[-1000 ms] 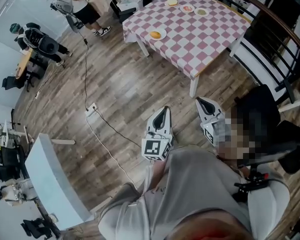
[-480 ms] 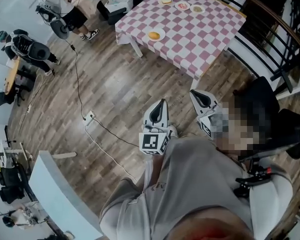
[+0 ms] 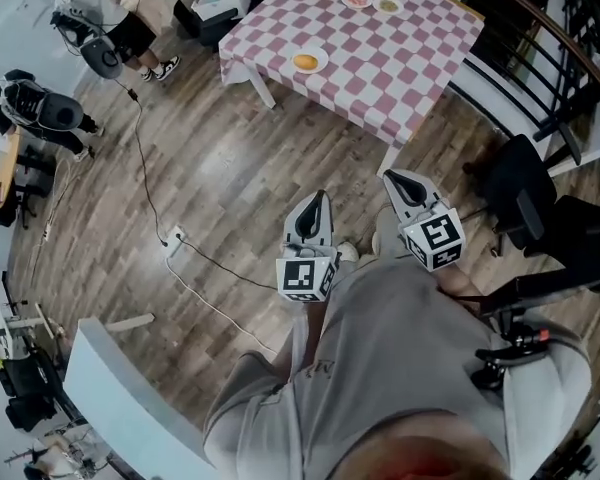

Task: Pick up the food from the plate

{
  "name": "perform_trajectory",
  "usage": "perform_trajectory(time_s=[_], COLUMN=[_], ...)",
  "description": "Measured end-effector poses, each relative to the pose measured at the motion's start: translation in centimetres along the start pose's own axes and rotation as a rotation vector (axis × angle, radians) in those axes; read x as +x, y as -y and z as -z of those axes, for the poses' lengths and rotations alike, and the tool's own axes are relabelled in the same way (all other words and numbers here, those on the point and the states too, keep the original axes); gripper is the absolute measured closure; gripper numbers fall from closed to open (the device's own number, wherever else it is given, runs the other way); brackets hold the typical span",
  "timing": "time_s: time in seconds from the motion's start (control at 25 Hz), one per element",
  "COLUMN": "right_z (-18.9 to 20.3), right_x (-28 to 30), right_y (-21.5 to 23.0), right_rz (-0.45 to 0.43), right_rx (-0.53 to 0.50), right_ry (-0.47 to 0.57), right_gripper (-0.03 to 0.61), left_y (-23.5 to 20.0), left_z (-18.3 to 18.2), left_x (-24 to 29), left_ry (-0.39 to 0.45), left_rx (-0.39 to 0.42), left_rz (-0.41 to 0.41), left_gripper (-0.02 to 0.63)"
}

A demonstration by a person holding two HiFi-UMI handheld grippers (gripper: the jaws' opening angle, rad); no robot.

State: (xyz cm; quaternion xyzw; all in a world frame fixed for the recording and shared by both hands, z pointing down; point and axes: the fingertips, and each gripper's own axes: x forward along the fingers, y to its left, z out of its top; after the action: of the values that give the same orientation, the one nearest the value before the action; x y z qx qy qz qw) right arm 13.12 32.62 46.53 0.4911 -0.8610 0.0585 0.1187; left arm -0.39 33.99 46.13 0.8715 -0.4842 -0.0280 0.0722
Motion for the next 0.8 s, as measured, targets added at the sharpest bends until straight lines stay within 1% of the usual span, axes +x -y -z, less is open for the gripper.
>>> perform_trajectory(time_s=[0.12,0.24,0.4,0.64,0.8], right_z=[-0.3,-0.8,-1.6,-2.1,-2.1], right_x=[0.7,2.1,4.7,9.8,14.6], right_y=[0.3,-0.3,-1.1,-1.4,-1.3], right_rz=[0.01,-0.007,-0.057,-0.137,-0.209], right_rx=[-0.004,-0.023,-0.037,-0.033,0.009], right_ry=[-0.008,-0.012,-0.01,0.001,0.003], right_gripper=[0.563,0.563,0.563,0.561,0.563], left_y=[-0.9,-2.2,-4.5,-8.3,-11.5], left_z=[0.5,0.8,1.2,1.0,1.0], left_x=[-0.1,-0.6,-0.7,0.6,1.9], left_ry=[-0.006,0.0,-0.006,0.005,-0.013], left_rx=[-0.01,-0.012,-0.026,-0.018,-0.008], left_rz=[-0.003,-0.03,-0.085,-0.169,-0.239], left_gripper=[0.606,0.606,0.606,0.605,0.606])
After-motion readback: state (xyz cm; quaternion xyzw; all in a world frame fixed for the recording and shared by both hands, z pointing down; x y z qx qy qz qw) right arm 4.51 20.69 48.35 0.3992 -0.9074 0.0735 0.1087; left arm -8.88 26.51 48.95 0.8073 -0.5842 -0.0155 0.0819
